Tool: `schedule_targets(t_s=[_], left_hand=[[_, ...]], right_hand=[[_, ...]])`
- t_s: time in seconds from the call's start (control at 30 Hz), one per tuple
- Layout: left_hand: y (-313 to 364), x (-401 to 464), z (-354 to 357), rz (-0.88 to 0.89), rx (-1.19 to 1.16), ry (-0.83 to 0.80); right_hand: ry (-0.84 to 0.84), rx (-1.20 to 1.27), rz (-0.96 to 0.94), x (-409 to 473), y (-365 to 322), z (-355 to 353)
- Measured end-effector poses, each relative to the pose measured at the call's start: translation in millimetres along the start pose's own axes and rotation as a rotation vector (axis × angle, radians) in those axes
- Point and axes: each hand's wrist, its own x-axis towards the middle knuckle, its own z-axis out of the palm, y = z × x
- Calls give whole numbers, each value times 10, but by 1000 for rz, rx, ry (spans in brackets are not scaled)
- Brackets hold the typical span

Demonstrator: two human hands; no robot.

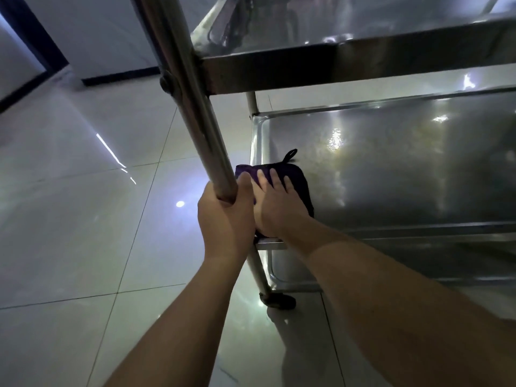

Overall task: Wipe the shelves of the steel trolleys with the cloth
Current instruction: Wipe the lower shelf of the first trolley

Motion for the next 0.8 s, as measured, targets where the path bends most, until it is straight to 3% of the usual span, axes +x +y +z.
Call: schedule_targets(t_s=[0.4,0.8], left_hand=[[-15,2,33,18,59,77],[54,-64,51,10,97,110]], right_hand=[[74,-18,-27,284,393,-23],[104,-129,509,-733,2994,-632]])
